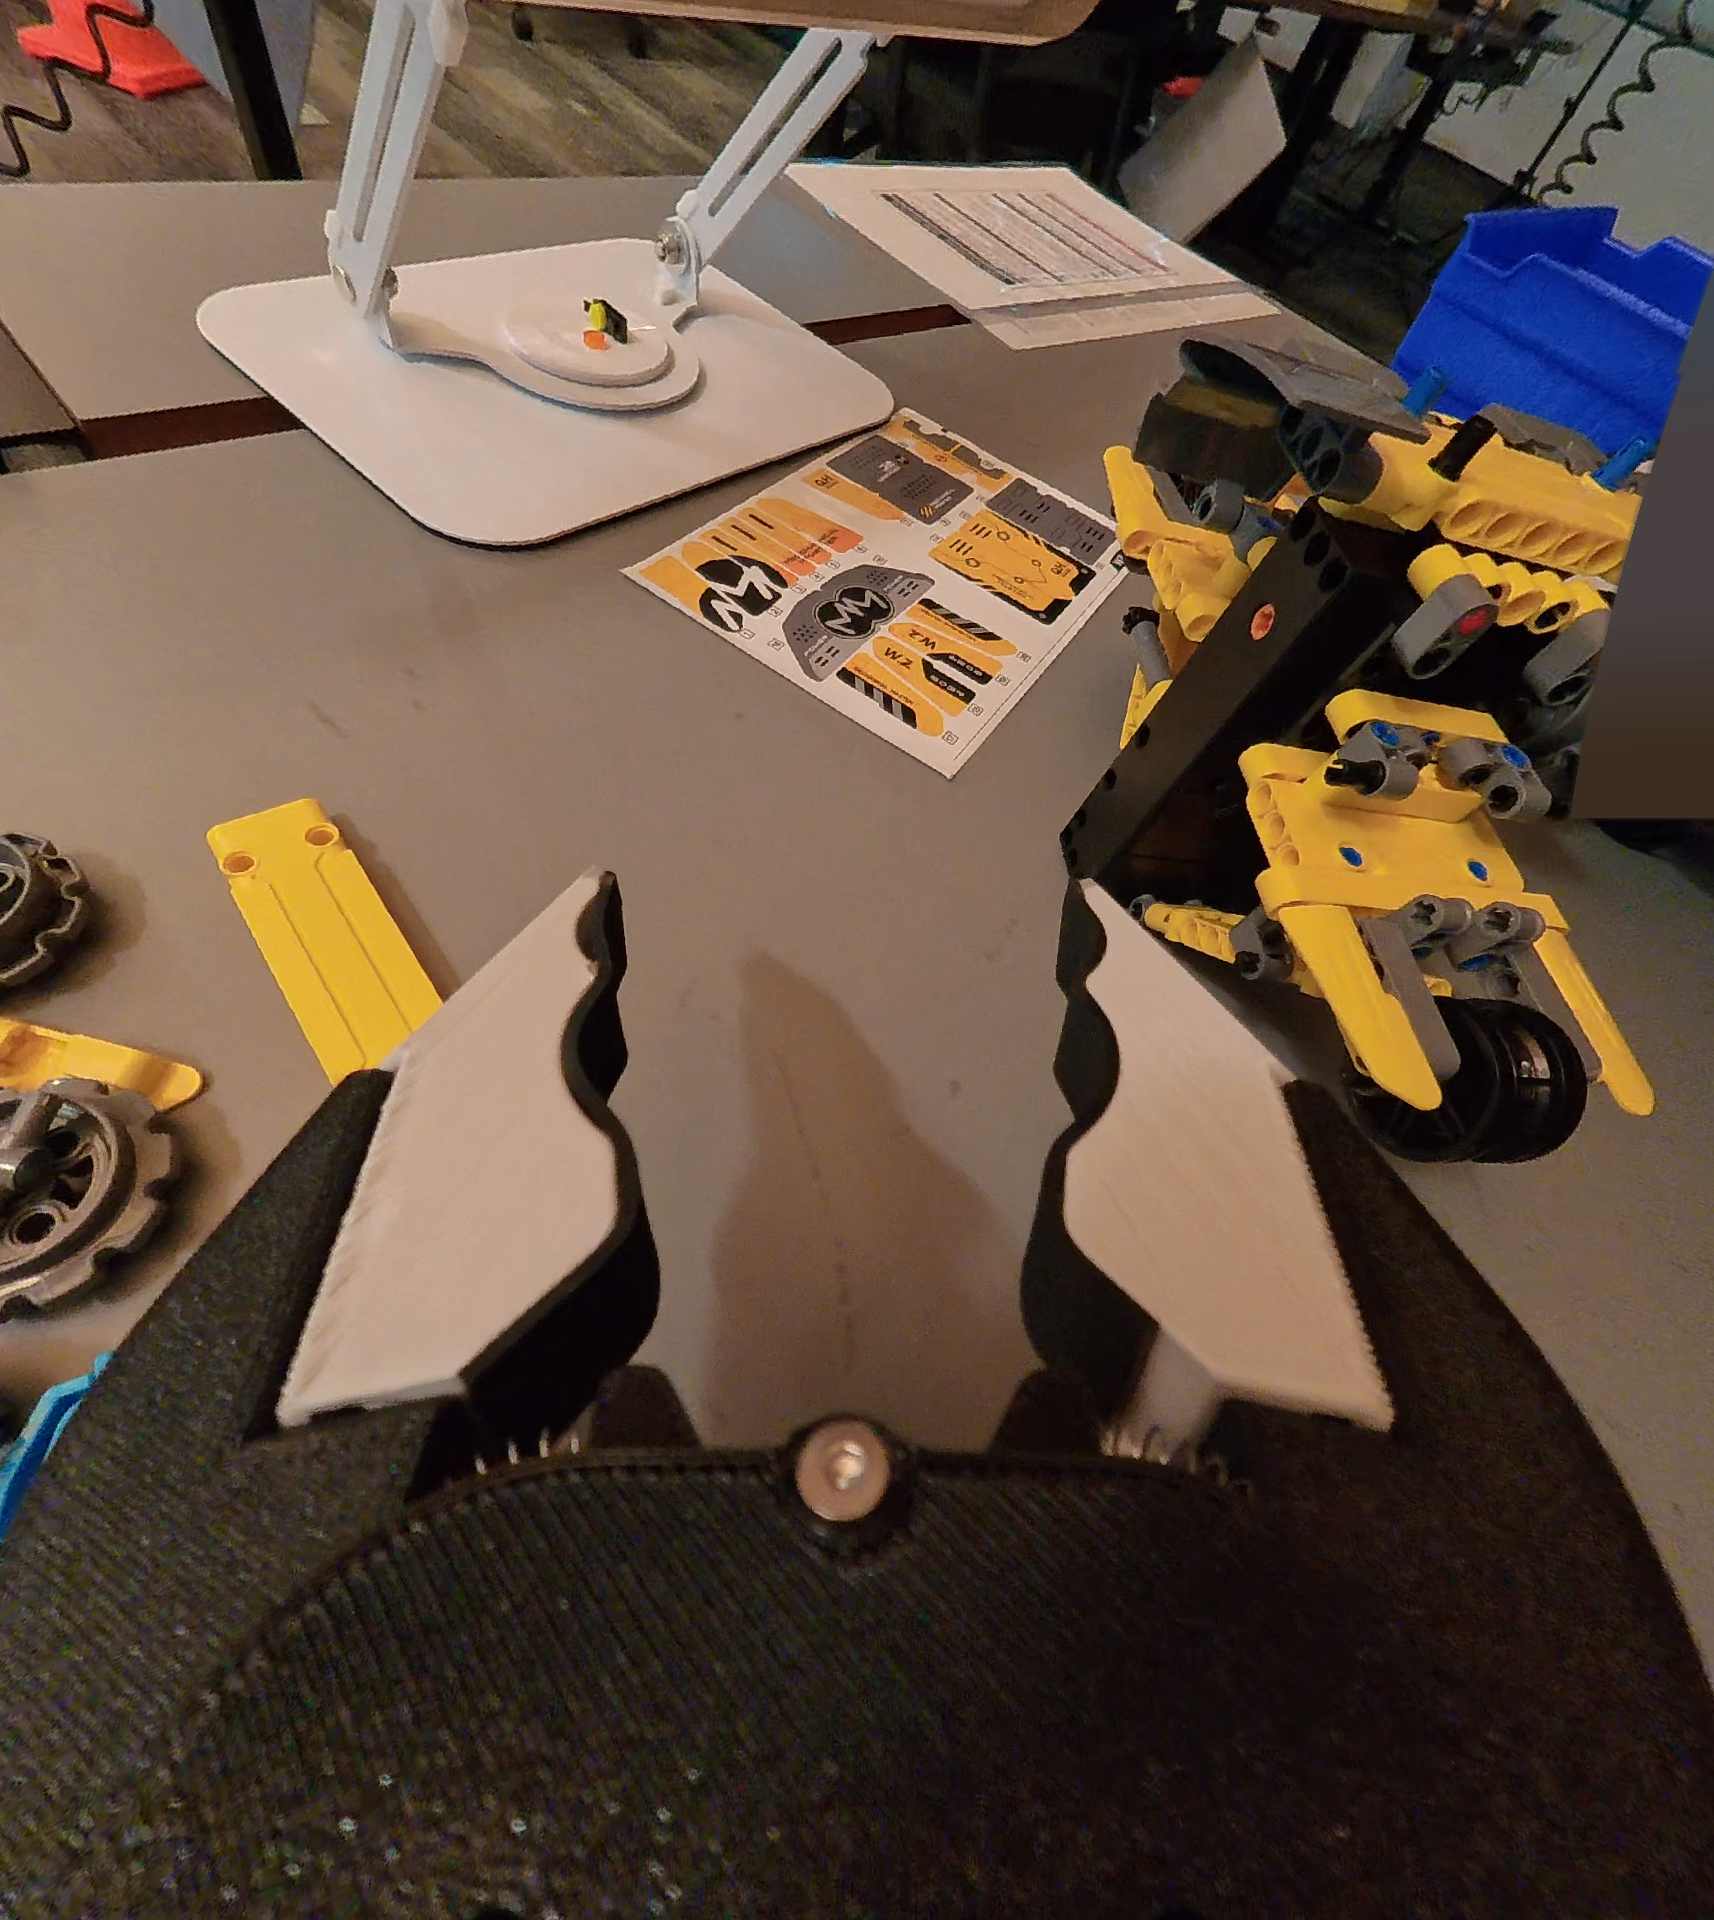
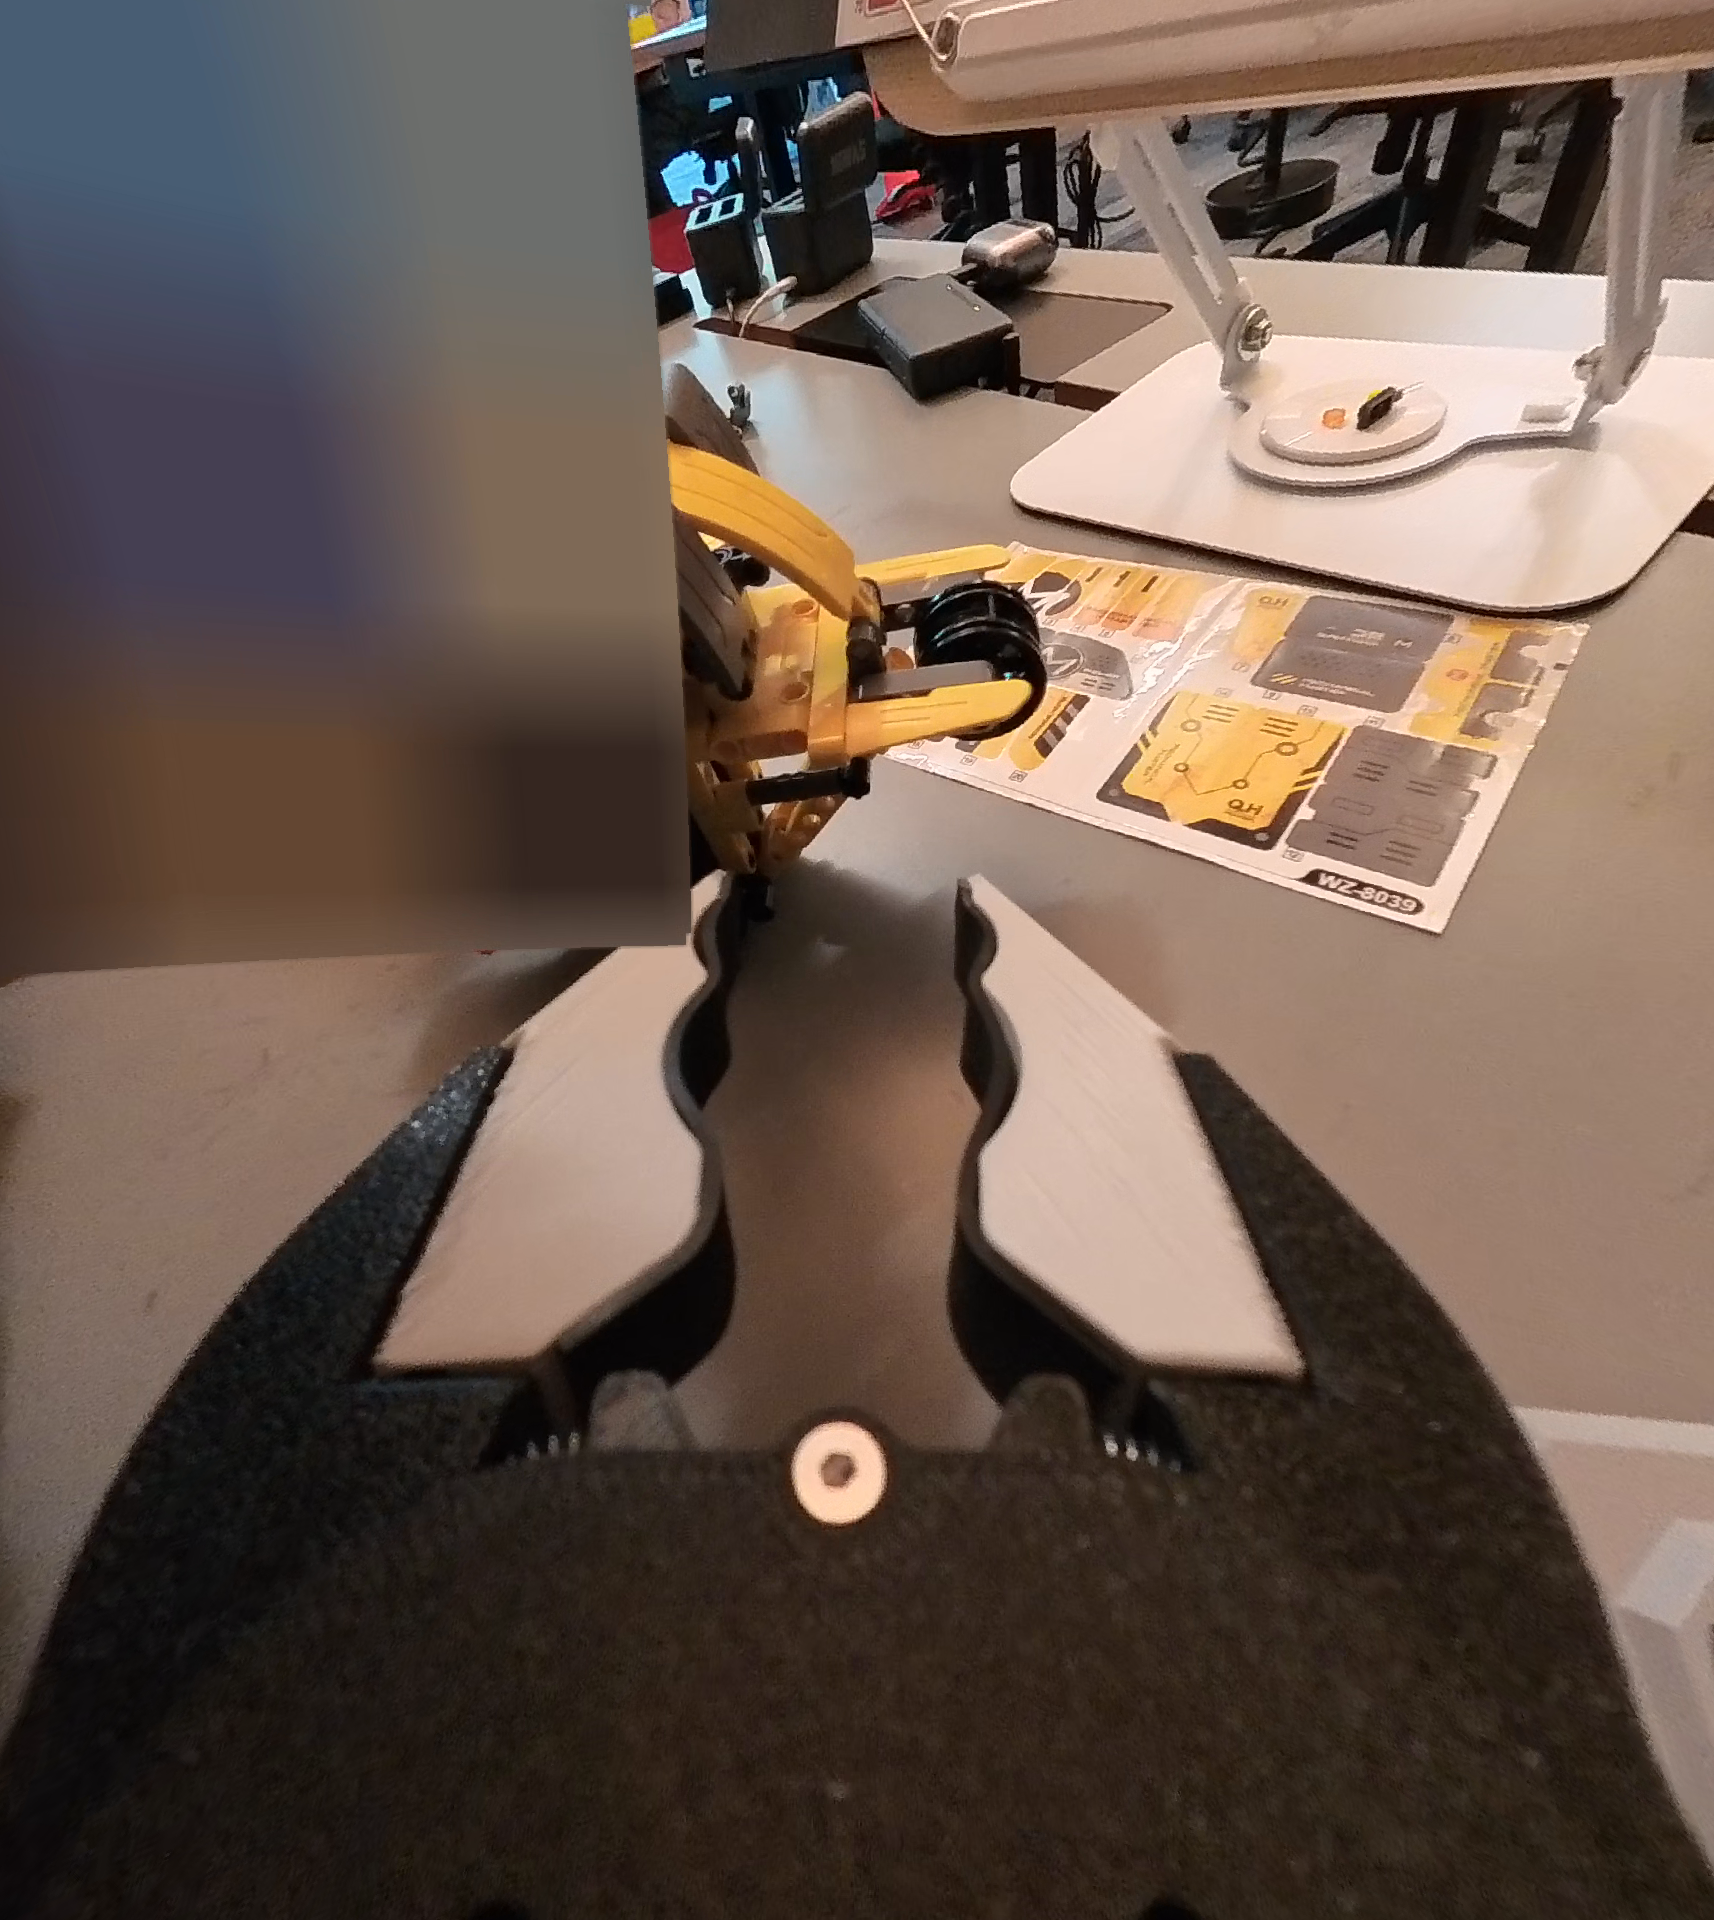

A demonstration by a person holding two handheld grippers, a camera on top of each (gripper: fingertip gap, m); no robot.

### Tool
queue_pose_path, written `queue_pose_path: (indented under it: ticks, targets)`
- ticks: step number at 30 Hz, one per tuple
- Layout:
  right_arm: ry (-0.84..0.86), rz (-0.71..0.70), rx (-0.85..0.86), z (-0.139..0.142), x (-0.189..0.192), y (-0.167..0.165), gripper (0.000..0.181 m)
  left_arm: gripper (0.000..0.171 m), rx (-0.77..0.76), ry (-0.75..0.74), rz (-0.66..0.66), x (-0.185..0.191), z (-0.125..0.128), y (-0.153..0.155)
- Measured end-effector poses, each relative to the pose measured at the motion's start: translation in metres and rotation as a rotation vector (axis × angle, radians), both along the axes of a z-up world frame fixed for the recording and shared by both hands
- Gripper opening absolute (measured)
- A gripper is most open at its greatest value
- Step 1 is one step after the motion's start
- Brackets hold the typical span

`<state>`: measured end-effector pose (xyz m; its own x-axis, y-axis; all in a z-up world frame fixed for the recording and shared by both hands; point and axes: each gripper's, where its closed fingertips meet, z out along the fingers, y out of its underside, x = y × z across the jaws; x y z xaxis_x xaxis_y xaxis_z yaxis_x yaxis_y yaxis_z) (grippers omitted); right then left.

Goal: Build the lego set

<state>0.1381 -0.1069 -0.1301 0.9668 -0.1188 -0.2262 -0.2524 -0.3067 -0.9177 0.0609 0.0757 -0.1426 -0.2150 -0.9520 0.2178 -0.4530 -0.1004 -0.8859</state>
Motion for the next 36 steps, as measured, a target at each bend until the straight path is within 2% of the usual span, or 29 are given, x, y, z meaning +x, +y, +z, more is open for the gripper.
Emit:
queue_pose_path:
  ticks: [36]
  targets:
    - [0.003, 0.003, -0.018, -0.0028, -0.0001, 0.0011, 0.040, 0.079, 0.010, 0.009, -0.006, 0.0003, -0.0017, -0.0015]
